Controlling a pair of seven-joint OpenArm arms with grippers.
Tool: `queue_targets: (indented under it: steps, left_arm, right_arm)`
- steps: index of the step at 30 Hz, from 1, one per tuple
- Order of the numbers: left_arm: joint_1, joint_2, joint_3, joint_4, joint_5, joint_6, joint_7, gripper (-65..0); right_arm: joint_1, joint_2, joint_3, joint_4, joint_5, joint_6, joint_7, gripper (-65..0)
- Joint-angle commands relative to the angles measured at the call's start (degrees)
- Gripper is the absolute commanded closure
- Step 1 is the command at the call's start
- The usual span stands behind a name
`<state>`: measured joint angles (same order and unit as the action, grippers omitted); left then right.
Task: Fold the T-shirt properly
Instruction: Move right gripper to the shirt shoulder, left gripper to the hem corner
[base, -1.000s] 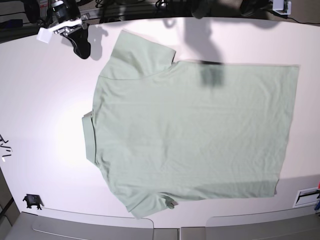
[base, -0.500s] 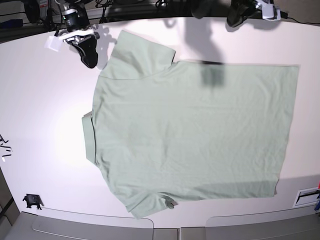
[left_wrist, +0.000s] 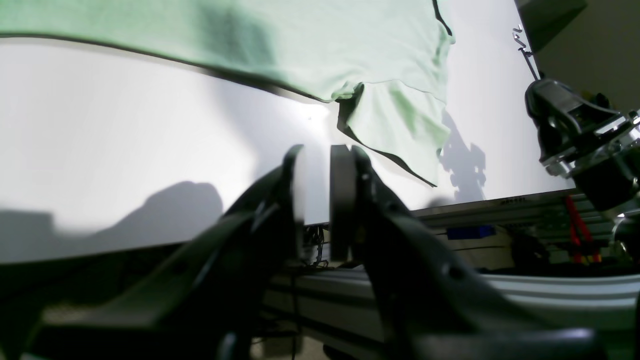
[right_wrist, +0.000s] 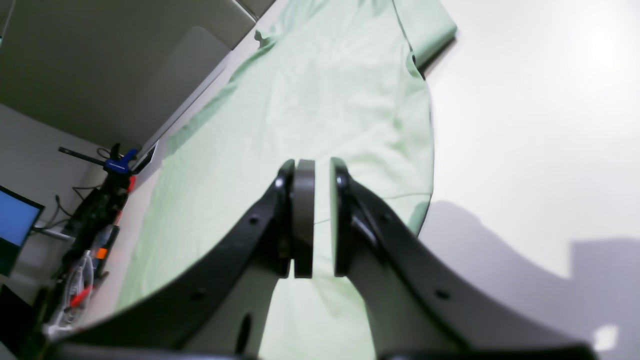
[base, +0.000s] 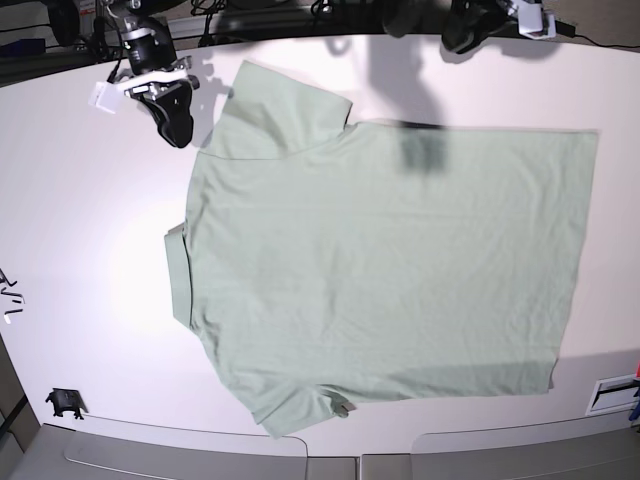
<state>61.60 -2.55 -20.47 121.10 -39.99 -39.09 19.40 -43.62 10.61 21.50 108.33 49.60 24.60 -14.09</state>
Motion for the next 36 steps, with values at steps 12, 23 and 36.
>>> queue_targets:
  steps: [12, 23, 36]
  left_arm:
    - [0.85, 0.0, -0.17, 0.81, -1.03, -0.91, -1.44, -9.7]
    - [-0.68, -0.02, -0.17, 0.81, -1.01, -0.91, -1.18, -17.3]
    - [-1.95, -0.04, -0.17, 0.81, -0.59, -0.91, -0.44, -17.3]
  right_arm:
    - [2.54, 0.35, 0.24, 0.87, -4.09, -5.55, 1.14, -4.8]
    - [5.03, 0.33, 0.24, 0.37, -7.63, -10.1, 1.07, -4.8]
    - [12.52, -1.01, 0.24, -15.85, -6.67, -8.68, 0.68, -5.4]
